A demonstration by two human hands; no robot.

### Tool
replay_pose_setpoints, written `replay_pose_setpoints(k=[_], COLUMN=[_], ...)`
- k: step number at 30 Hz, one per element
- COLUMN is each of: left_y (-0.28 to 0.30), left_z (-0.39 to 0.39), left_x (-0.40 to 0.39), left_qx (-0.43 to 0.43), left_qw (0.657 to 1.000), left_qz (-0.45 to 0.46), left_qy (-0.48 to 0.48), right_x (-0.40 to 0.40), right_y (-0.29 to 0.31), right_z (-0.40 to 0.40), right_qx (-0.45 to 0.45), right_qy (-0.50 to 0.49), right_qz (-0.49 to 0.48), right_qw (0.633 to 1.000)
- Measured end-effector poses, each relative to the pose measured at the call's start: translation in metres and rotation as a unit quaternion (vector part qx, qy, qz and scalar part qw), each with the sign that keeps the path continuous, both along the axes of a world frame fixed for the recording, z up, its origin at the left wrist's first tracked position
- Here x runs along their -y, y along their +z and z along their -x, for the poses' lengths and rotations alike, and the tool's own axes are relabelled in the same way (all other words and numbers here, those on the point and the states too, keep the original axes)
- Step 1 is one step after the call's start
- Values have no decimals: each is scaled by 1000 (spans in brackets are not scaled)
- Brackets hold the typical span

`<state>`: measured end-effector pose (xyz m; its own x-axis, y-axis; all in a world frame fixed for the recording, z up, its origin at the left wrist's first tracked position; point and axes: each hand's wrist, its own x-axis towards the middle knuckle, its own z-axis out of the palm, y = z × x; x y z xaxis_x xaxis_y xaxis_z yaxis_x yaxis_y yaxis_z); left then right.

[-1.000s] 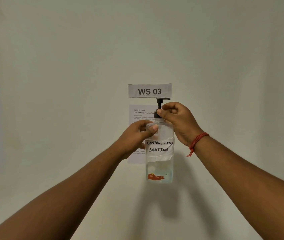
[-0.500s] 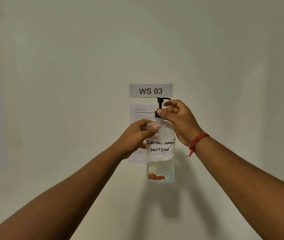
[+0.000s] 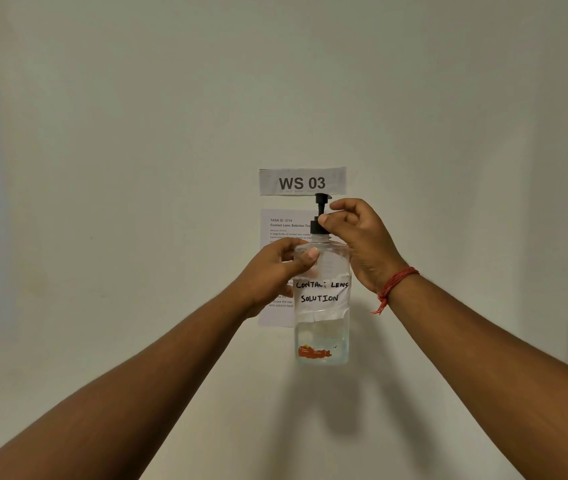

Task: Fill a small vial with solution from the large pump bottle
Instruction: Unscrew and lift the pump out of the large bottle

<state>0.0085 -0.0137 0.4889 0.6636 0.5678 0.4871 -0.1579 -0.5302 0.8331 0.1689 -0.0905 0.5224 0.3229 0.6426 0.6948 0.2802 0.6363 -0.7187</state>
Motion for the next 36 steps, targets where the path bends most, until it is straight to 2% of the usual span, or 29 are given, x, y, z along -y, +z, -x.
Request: replay_pose_setpoints(k=[36], left_y=[0], left_z=[0], left_x=[6], left_qx=[-5], left_qw=[1000], left_qz=[0], left_qy=[8], right_x=[2], right_y=[-4], right_z=[-4], right_qx=[-4], right_qy=[4], right_qz=[-6], right_qw=[1000])
